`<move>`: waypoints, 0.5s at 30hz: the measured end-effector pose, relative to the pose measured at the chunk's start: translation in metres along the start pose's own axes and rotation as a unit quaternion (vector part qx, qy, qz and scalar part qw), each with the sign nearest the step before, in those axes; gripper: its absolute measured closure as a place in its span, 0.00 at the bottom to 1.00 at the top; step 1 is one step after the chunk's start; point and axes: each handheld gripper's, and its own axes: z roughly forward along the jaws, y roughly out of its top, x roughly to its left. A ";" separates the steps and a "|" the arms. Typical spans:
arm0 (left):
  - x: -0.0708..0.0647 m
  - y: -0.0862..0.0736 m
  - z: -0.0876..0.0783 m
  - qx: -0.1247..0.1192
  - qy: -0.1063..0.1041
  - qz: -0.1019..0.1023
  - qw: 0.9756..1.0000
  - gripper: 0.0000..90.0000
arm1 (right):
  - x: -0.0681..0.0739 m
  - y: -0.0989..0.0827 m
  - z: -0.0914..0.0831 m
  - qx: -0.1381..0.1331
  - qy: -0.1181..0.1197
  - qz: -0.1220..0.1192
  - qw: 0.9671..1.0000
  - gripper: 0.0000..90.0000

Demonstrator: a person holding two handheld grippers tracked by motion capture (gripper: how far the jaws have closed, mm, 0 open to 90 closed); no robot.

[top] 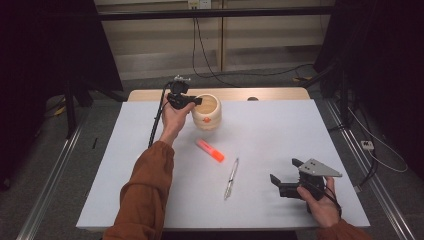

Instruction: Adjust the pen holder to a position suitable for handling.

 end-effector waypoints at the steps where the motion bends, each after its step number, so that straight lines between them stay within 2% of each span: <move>1: -0.001 0.001 -0.002 -0.007 -0.002 -0.004 1.000 0.81 | 0.000 0.000 0.000 0.000 0.000 0.000 1.000 0.04; 5: -0.005 0.004 -0.014 -0.008 -0.009 0.001 1.000 0.81 | 0.000 0.000 0.000 0.000 0.000 -0.001 1.000 0.04; 7: -0.008 0.005 -0.021 -0.004 -0.012 0.015 1.000 0.81 | 0.000 0.000 0.000 0.001 -0.001 -0.001 1.000 0.04; 11: -0.020 0.007 -0.036 -0.013 -0.024 0.015 1.000 0.81 | 0.001 0.000 0.000 0.002 -0.002 0.000 1.000 0.04; 14: -0.023 0.007 -0.042 -0.008 -0.022 0.021 1.000 0.81 | 0.001 0.000 0.000 0.001 -0.003 -0.001 1.000 0.04; 15: -0.027 0.006 -0.045 -0.014 -0.022 0.021 0.999 0.81 | 0.001 0.000 0.000 0.002 -0.003 -0.001 1.000 0.04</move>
